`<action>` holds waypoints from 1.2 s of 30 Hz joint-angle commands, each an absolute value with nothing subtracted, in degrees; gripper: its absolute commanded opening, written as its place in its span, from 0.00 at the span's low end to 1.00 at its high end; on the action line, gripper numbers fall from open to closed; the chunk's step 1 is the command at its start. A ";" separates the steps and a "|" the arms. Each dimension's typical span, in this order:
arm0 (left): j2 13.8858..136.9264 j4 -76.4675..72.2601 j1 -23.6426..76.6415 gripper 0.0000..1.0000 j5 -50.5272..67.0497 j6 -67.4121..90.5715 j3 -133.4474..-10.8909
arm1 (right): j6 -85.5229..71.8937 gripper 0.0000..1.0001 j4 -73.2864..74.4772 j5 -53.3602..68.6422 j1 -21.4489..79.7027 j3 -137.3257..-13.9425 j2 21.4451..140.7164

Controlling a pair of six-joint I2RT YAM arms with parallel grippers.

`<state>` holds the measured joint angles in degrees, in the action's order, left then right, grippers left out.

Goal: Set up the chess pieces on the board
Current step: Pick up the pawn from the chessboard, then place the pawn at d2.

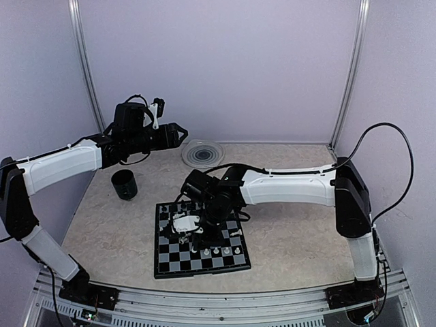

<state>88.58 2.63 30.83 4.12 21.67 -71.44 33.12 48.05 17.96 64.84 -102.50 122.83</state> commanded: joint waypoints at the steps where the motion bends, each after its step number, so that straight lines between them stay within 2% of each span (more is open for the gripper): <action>1: 88.82 3.12 30.59 0.73 4.62 21.61 -73.19 | 33.15 0.03 49.49 17.70 66.02 -104.14 125.04; 20: 88.58 3.20 30.59 0.73 4.82 21.71 -73.21 | 32.95 0.07 48.74 15.45 66.71 -104.88 128.05; 29: 88.64 3.12 30.59 0.73 4.88 21.71 -73.26 | 32.86 0.24 49.06 14.67 66.64 -105.65 126.18; 36: 88.60 3.11 30.59 0.73 5.10 21.79 -73.27 | 33.12 0.26 50.16 16.78 64.75 -106.92 123.07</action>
<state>88.58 2.63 30.83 4.27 21.67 -71.46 32.97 48.66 15.03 65.84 -104.51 126.85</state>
